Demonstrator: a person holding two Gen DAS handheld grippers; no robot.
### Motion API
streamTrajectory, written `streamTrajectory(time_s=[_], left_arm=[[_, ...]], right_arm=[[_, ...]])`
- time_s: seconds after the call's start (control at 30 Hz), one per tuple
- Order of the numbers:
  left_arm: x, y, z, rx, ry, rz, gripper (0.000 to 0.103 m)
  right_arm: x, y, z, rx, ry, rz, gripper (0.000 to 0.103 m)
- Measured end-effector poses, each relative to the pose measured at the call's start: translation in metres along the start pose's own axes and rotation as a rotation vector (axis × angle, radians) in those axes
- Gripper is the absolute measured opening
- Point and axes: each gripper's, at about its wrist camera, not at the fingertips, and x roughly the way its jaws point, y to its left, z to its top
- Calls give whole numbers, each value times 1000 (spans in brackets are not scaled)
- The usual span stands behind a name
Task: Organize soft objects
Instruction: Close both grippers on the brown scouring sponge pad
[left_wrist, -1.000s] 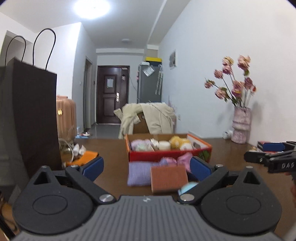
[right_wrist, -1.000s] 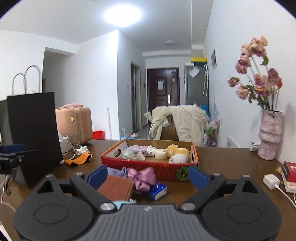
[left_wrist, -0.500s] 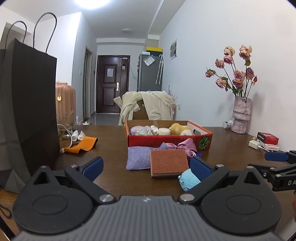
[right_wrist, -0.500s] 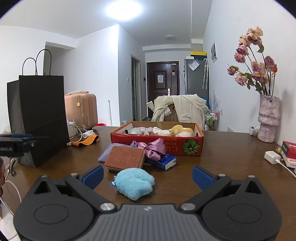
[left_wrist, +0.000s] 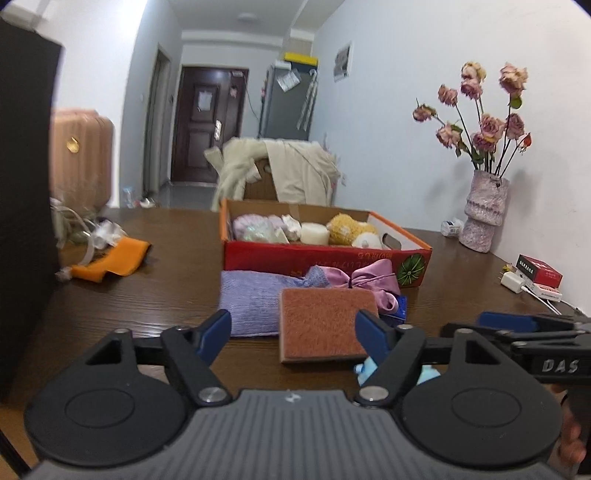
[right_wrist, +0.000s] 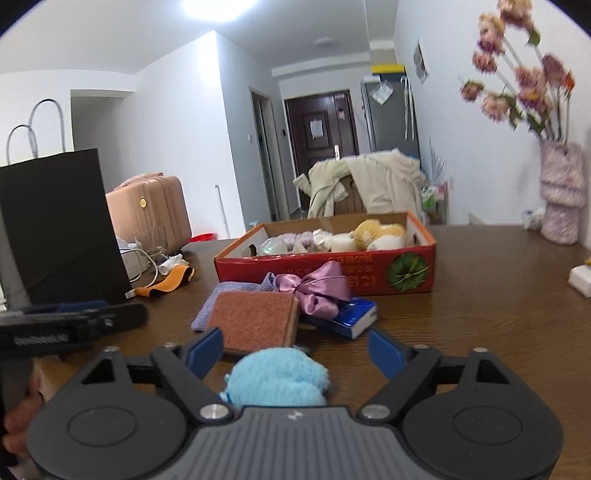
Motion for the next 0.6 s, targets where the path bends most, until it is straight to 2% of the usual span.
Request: streamTrajectory(time_s=[0.03, 0.1, 0.13, 0.2, 0.3, 0.37, 0.43, 0.6], left_arm=[[12, 2, 2, -13, 23, -9, 73], [35, 8, 3, -46, 66, -41, 67], [44, 10, 4, -62, 78, -60, 65], [60, 15, 5, -83, 94, -93, 51], [77, 21, 6, -121, 105, -125, 40], [85, 26, 4, -140, 118, -133, 39], [90, 29, 1, -153, 129, -136, 38], [94, 33, -4, -166, 133, -154, 37]], right_arm=[[10, 0, 2, 5, 12, 13, 74], [32, -1, 6, 19, 36, 43, 69], [45, -2, 8, 34, 49, 58, 61], [69, -5, 11, 75, 80, 83, 51], [96, -8, 11, 121, 97, 92, 43], [108, -8, 10, 136, 109, 97, 35], [113, -9, 7, 140, 108, 96, 31], [117, -20, -1, 192, 89, 121, 29]])
